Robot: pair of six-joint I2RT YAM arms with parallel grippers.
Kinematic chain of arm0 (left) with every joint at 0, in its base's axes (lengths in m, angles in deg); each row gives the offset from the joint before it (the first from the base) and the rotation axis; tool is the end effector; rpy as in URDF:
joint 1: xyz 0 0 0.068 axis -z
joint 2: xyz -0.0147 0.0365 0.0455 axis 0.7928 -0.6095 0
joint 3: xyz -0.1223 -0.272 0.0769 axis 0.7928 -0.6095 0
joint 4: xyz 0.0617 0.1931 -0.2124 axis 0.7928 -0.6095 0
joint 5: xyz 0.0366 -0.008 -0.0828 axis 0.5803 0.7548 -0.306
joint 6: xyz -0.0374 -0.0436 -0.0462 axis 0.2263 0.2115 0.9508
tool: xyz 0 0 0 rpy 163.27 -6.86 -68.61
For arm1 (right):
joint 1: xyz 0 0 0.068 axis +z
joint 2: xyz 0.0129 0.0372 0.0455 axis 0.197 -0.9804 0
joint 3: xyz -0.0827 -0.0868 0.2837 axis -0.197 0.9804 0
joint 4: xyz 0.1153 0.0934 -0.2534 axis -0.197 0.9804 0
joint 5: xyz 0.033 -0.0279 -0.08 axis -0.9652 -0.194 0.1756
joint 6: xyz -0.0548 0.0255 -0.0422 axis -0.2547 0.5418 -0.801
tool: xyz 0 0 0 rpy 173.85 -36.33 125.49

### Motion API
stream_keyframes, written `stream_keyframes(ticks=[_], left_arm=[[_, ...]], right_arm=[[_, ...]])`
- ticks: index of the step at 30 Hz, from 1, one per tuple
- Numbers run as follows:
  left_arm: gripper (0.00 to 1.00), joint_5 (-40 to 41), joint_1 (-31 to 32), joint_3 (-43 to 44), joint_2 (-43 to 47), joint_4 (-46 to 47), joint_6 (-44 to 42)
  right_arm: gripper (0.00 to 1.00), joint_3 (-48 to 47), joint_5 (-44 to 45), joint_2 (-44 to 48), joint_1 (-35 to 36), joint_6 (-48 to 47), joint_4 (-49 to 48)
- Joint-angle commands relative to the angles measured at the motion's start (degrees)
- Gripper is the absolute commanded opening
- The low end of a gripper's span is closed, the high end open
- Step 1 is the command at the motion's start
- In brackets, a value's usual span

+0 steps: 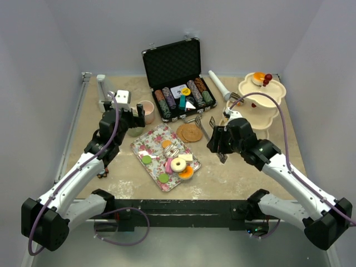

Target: Serve the afternoon tea

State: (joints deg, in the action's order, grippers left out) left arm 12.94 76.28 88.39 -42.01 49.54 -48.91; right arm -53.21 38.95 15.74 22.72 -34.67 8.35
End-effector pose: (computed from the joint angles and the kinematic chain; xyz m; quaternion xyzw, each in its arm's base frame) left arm 0.2551 -0.0944 0.3290 0.0100 0.7740 -0.0764 0.6285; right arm 0.1980 0.1297 0.3053 -0.0197 0.9040 0.2033 0.3756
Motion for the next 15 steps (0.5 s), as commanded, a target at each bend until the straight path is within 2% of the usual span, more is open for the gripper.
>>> stream_keyframes(ticks=[1,10,15], left_arm=[[1.00,-0.72,0.33,2.41,0.52,0.70,0.63],[1.00,-0.72,0.33,3.03,-0.62,0.09,0.63],[1.00,-0.72,0.33,3.21,-1.15,-0.09,0.63]], right_arm=[[0.57,-0.87,-1.81,-1.86,3.78,-0.62,-3.78],[0.64,-1.48,-5.06,-3.00,11.43,0.96,-3.35],[0.68,-1.74,-3.58,-6.60,17.15,2.72,-4.93]])
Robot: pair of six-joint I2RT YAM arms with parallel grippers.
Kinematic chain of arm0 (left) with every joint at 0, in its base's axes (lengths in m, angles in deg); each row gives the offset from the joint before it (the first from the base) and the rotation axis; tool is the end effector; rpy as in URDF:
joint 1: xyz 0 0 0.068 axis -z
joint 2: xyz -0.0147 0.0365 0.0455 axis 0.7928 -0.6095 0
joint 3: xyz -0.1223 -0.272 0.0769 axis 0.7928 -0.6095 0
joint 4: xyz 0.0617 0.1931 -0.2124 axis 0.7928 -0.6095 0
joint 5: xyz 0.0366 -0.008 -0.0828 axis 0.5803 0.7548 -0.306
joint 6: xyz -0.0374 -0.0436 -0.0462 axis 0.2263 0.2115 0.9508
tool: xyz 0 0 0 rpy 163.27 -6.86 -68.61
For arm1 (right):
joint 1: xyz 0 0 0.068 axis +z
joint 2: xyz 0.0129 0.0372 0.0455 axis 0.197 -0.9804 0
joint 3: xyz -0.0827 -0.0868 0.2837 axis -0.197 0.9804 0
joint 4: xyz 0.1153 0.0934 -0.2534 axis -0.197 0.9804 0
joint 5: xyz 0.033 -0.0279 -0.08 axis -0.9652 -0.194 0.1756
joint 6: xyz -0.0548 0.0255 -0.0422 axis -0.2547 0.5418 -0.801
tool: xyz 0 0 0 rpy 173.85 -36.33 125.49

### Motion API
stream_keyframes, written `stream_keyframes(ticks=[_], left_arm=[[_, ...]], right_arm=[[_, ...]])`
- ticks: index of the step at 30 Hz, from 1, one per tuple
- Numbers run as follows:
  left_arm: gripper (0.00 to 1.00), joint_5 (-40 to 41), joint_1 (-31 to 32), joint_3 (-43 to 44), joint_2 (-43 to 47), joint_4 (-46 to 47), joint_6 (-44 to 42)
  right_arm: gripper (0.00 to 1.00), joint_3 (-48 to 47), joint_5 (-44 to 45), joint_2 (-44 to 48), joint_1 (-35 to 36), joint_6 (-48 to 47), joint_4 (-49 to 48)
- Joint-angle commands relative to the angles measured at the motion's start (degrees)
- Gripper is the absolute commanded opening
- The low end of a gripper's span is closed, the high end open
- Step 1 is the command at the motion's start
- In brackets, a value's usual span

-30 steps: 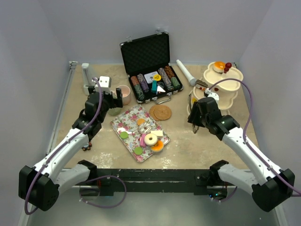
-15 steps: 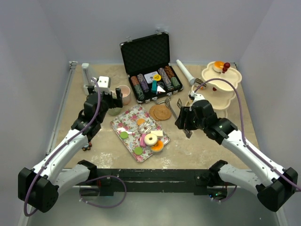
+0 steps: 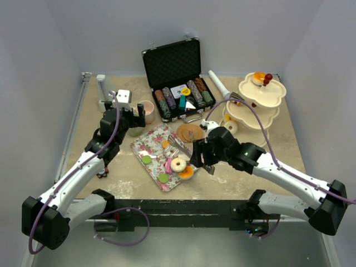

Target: Serve the afternoon tea

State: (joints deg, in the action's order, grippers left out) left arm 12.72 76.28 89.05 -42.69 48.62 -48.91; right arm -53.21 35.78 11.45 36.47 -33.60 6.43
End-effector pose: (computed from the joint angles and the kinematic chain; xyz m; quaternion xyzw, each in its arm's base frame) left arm 0.2574 -0.0957 0.3286 0.0127 0.7790 -0.0753 0.6224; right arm 0.1704 0.1879 0.2918 -0.1325 0.9035 0.2575 0.3160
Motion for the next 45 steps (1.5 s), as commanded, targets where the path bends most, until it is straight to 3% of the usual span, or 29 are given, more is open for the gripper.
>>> stream_keyframes(ticks=[1,33,45], left_arm=[[1.00,-0.50,0.33,2.55,-0.64,0.83,0.63],[1.00,-1.73,0.33,3.16,-1.96,0.30,1.07],[1.00,-1.91,0.25,3.25,-1.96,0.13,1.16]], right_arm=[[0.69,-2.01,-0.41,-3.80,3.84,1.65,-3.09],[0.65,-10.36,10.58,-18.49,14.74,1.30,1.03],[0.49,-14.13,16.20,-21.22,15.80,3.23,4.64]])
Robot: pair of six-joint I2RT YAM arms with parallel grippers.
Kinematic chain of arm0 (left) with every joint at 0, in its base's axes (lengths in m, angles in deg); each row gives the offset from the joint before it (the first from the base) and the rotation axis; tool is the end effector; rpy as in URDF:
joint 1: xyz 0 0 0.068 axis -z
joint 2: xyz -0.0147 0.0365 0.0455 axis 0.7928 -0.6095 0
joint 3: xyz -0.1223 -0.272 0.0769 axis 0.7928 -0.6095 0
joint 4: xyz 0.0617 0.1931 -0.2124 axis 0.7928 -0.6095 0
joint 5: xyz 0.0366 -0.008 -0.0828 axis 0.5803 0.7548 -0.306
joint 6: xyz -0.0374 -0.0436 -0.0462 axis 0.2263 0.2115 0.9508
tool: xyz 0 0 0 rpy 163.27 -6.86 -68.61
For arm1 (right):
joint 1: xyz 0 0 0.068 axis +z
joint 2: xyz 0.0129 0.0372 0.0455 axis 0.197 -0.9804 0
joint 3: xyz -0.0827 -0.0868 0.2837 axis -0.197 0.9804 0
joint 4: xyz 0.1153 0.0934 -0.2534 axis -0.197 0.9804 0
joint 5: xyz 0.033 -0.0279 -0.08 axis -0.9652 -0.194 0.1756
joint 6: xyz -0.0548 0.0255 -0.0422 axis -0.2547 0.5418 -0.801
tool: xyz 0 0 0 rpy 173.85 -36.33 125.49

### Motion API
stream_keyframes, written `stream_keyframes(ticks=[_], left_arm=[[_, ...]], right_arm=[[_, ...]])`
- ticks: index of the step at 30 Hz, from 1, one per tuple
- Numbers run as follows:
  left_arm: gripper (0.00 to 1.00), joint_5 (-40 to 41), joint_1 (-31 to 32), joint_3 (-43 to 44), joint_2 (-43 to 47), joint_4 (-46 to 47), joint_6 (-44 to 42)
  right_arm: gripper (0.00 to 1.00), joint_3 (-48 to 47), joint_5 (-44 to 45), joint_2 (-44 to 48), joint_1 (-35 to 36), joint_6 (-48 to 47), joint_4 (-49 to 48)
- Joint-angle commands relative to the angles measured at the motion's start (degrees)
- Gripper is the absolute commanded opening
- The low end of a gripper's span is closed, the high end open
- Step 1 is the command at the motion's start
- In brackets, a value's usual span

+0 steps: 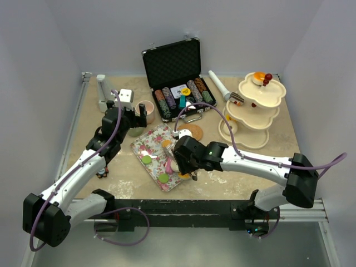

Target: Serve the afternoon tea

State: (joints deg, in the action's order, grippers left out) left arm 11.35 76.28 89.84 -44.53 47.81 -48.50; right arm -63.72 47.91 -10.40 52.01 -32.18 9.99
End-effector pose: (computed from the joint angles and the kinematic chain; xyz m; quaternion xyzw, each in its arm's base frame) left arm 0.2636 -0.0999 0.3242 0.0202 0.7890 -0.0818 0.6086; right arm 0.1595 0.2890 0.2520 -0.2242 0.9265 0.1417 0.2670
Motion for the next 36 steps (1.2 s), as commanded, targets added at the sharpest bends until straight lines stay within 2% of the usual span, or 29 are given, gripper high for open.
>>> stream_keyframes(ticks=[1,8,12,15,23,36], left_arm=[[1.00,-0.53,0.33,2.55,-0.04,0.93,0.74],[1.00,-0.35,0.33,2.64,-0.13,0.85,0.74],[1.00,-0.44,0.33,2.55,-0.04,0.85,0.83],[1.00,-0.62,0.25,2.73,0.05,0.76,0.92],[1.00,-0.88,0.33,2.64,0.66,0.67,1.36],[1.00,-2.46,0.33,2.20,1.19,1.02,2.41]], right_arm=[[0.48,-4.06,4.51,0.64,0.26,2.24,1.51],[0.46,-7.66,6.71,2.21,0.26,5.58,2.74],[0.46,-8.37,11.71,3.79,-0.53,7.43,5.20],[0.45,-5.48,11.64,6.25,-4.21,7.96,4.95],[0.45,3.66,8.21,16.72,-19.33,4.98,2.04],[0.46,6.30,11.11,19.62,-24.17,11.56,8.72]])
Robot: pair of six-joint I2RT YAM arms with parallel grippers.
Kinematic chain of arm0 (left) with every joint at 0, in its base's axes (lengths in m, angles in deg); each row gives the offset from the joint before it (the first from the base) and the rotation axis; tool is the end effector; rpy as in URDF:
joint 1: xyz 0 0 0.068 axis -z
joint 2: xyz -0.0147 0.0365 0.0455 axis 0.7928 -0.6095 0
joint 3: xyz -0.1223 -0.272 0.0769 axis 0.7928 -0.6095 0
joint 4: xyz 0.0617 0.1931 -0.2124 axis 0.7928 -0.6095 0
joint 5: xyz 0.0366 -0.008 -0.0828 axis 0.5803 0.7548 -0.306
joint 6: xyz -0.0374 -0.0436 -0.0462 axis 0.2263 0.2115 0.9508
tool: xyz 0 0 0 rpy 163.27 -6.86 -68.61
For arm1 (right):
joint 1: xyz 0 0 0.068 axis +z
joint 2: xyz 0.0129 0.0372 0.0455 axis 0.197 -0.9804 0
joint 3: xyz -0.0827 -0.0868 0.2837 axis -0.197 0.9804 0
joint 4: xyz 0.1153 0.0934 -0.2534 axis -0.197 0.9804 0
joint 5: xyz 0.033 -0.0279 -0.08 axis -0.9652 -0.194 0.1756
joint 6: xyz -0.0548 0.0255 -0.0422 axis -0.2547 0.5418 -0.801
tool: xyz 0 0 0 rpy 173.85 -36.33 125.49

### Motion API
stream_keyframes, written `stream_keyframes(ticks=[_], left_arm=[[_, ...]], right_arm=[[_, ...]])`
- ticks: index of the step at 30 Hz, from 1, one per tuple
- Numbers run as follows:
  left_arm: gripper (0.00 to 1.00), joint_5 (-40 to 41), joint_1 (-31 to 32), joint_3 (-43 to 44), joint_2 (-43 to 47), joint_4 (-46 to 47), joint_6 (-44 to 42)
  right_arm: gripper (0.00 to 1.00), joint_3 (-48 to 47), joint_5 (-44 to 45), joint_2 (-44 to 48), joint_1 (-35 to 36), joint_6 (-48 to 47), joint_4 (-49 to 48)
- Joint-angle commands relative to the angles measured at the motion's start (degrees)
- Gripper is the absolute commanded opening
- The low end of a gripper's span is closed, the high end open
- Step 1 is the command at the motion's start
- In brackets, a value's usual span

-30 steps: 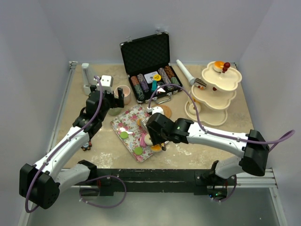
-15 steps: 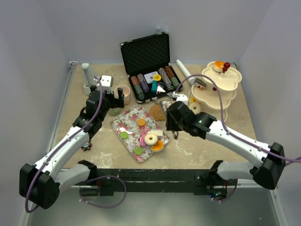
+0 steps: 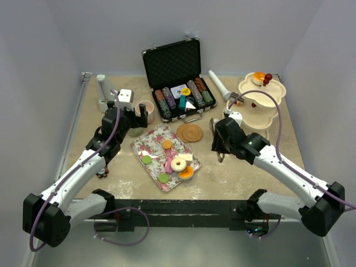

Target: Serve the afternoon tea

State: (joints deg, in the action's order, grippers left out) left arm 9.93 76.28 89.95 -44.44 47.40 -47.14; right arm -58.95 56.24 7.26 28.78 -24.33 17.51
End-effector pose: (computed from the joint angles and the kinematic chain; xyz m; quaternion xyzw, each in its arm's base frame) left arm 0.2628 -0.1012 0.3243 0.0187 0.7906 -0.0981 0.6041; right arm 0.2079 0.1470 0.2976 0.0608 0.9284 0.0805 0.3576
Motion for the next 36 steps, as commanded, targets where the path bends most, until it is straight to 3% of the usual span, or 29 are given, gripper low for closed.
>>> stream_keyframes(ticks=[1,20,36], left_arm=[[1.00,-1.04,0.33,2.09,1.10,1.44,1.15],[1.00,-0.25,0.42,1.57,3.74,1.79,1.15],[1.00,0.63,0.42,1.57,5.76,1.79,0.80]], right_arm=[[0.46,1.98,2.69,2.31,-1.12,4.07,1.20],[0.47,2.86,6.21,7.93,-7.71,5.65,4.02],[0.47,3.48,6.38,2.93,-12.27,5.39,4.28]])
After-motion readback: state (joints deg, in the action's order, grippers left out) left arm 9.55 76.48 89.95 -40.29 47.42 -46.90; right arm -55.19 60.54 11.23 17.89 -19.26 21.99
